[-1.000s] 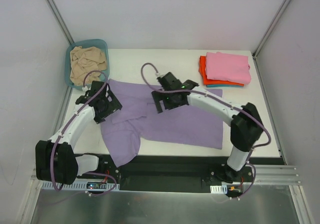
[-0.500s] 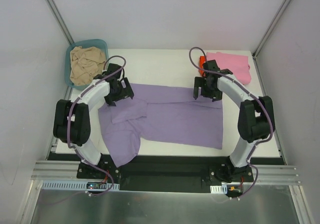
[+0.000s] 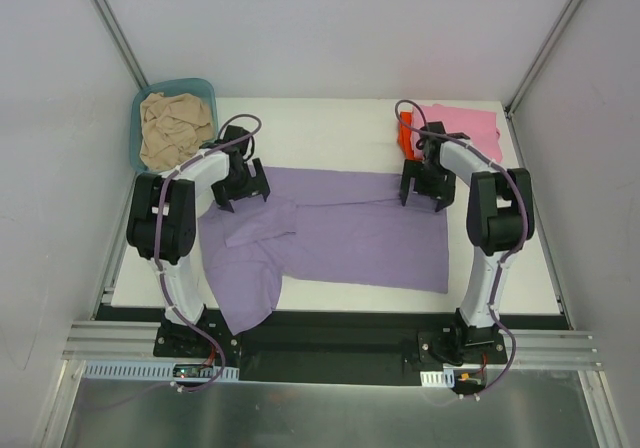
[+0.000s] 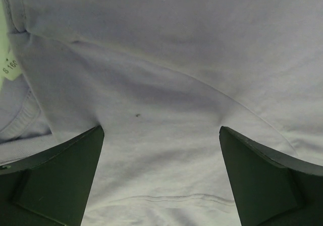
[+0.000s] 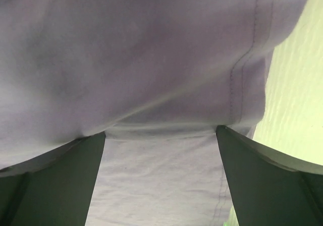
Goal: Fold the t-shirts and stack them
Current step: Fold the flattened tshirt in 1/3 of the way, then grap the side of the flattened tshirt closest away from the robot with both arms
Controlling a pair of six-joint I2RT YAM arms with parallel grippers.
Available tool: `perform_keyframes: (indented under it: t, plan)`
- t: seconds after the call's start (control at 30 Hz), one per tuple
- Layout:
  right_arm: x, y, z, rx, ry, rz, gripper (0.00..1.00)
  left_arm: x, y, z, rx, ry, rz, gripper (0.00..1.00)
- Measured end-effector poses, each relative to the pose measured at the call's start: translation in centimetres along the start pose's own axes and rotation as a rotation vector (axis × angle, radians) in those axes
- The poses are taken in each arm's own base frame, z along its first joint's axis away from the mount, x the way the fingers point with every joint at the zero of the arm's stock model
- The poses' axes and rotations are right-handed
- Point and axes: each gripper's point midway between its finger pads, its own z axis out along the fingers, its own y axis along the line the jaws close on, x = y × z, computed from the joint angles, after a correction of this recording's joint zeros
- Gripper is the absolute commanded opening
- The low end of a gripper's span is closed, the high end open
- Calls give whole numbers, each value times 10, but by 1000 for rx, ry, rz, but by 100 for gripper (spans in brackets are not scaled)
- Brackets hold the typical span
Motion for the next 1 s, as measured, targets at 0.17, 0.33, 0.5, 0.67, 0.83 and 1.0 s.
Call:
perform_keyframes:
  t: [0.17, 0.33, 0.5, 0.67, 0.83, 1.0]
  plan:
    - [-12, -5, 2, 9, 1, 9, 97, -2, 3, 6, -6, 12, 48, 99]
    - [-14, -12, 2, 33, 1, 11, 97, -3, 5, 6, -8, 11, 98, 99]
    - [-18, -15, -6, 28, -21, -7, 97, -7, 3, -1, 2, 0, 118, 99]
    - [-14, -17, -51, -8, -136, 0, 97, -1, -5, -41, 78, -41, 71, 99]
    - [-5, -20, -113, -74, -326, 39, 97, 57, -7, -101, 154, -86, 41, 99]
    - [15, -25, -133, -108, -393, 64, 97, 152, 25, -121, 131, 28, -8, 92]
